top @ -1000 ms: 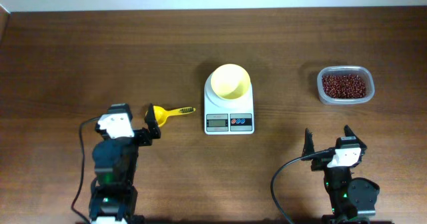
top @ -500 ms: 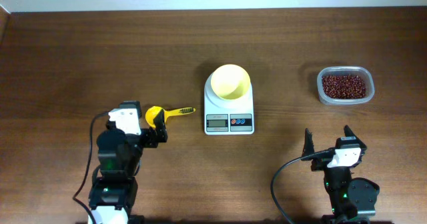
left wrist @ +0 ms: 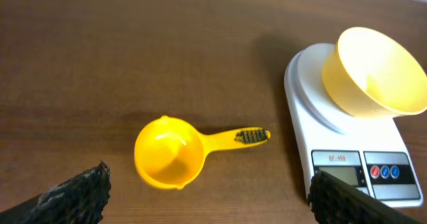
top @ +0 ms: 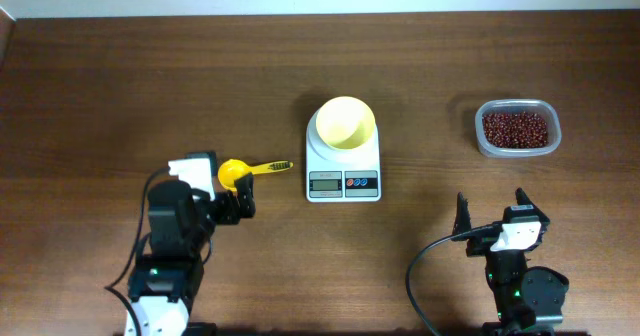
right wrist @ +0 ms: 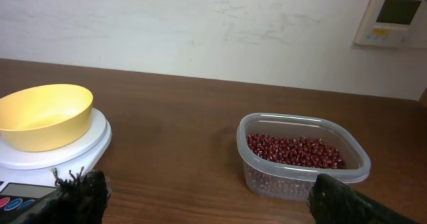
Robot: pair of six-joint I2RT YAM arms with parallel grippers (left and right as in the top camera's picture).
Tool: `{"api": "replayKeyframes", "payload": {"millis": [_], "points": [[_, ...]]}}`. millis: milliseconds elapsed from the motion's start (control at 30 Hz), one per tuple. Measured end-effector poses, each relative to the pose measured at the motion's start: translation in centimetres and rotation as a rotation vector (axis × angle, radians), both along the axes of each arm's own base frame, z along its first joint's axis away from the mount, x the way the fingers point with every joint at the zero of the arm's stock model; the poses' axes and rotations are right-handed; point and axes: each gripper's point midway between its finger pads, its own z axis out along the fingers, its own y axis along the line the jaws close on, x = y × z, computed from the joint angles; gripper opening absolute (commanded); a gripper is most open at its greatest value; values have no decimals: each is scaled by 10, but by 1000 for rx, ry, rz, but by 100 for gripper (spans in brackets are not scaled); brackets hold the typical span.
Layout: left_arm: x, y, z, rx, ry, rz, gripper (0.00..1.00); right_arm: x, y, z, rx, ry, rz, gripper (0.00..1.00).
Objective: Scoop item into bowl and weigh 50g on scale
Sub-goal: 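Move the left gripper forward to the yellow scoop's cup, then close the left gripper on the yellow scoop and lift it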
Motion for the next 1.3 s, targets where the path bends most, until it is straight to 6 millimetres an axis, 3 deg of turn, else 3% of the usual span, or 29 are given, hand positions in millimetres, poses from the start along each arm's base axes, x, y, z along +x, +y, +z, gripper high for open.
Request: {"api": "replayKeyframes", "payload": {"millis": [67, 200, 700, 933, 1067, 1167, 1300], "points": [[10, 2, 22, 6, -7, 13, 99, 0, 0, 0, 0, 0, 0, 99], [23, 6, 41, 19, 8, 32, 99, 0, 0, 0, 1, 0, 0, 99], [30, -20, 56, -117, -14, -63, 99, 0, 0, 0, 0, 0, 0, 99], [28, 9, 35, -378, 119, 338, 96, 0, 0, 0, 0, 0, 0, 99], [14, 20, 11, -471, 235, 529, 92, 0, 0, 0, 0, 0, 0, 99], [8, 24, -2, -520, 290, 630, 84, 0, 0, 0, 0, 0, 0, 99], [-1, 27, -16, -551, 361, 716, 84, 0, 0, 0, 0, 0, 0, 99]]}}
